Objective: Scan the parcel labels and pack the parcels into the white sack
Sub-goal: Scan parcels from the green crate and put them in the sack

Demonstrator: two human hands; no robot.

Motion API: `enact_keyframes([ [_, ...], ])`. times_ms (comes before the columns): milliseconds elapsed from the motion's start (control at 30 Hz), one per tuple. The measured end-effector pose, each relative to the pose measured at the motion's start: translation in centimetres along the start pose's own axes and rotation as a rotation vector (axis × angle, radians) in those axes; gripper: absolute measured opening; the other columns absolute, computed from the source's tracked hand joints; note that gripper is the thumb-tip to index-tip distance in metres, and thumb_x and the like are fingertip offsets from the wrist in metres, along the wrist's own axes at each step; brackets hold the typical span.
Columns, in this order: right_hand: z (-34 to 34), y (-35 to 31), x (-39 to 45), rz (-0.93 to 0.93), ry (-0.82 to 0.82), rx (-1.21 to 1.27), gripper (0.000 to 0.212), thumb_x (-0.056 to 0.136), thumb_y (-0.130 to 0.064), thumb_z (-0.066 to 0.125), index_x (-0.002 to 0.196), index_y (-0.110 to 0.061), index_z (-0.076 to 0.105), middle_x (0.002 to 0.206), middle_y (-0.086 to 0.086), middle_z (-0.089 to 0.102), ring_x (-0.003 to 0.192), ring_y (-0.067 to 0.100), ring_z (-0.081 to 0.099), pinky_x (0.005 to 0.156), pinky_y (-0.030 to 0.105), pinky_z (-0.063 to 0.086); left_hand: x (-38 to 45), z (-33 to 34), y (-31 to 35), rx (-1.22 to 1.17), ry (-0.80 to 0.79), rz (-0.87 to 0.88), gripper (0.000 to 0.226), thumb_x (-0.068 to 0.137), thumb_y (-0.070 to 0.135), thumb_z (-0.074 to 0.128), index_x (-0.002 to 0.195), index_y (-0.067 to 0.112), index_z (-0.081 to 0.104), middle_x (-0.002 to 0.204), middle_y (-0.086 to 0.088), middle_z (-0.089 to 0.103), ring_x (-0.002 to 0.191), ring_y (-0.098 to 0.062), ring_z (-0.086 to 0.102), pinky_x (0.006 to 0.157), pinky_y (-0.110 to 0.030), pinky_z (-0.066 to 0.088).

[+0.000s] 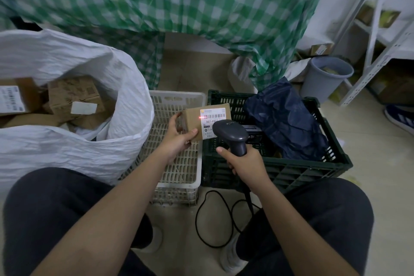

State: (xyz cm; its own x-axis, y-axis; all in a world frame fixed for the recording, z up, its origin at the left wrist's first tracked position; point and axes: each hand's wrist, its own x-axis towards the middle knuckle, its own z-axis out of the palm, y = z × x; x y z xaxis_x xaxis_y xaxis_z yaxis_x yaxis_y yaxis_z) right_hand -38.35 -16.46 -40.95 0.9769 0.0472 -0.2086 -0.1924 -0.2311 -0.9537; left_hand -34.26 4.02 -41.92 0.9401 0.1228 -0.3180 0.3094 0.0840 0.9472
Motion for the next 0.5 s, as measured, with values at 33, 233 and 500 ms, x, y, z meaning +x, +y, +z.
enact_keyframes([
  [33,-0.1,-0.1,-0.1,-0.003,0.004,0.002,0.035,0.077,-0.036,0.079,0.071,-0.011,0.056,0.062,0.006,0.054,0.058,0.015,0.05,0.059,0.033,0.044,-0.1,0.0,0.0,0.008,-0.002,0.003,0.08,0.086,0.012,0.068,0.144,0.042,0.021,0.148,-0.012,0.036,0.125,-0.03,0.048,0.094,-0.042,0.048],
  [233,-0.4,-0.7,-0.2,-0.018,0.018,0.01,0.034,0.077,-0.034,0.08,0.074,-0.009,0.058,0.064,0.007,0.054,0.057,0.014,0.05,0.057,0.031,0.044,-0.6,0.0,0.2,0.023,-0.003,0.032,0.08,0.087,0.015,0.069,0.145,0.043,0.02,0.148,-0.011,0.034,0.121,-0.027,0.049,0.096,-0.043,0.049],
  [500,-0.1,-3.9,-0.5,-0.154,0.137,0.107,0.032,0.073,-0.048,0.078,0.089,-0.023,0.067,0.076,-0.001,0.069,0.07,0.016,0.063,0.06,0.027,0.05,-3.8,-0.7,3.1,0.06,0.084,0.255,0.075,0.088,0.015,0.067,0.146,0.036,0.023,0.125,0.001,0.046,0.104,-0.009,0.054,0.085,-0.029,0.05],
])
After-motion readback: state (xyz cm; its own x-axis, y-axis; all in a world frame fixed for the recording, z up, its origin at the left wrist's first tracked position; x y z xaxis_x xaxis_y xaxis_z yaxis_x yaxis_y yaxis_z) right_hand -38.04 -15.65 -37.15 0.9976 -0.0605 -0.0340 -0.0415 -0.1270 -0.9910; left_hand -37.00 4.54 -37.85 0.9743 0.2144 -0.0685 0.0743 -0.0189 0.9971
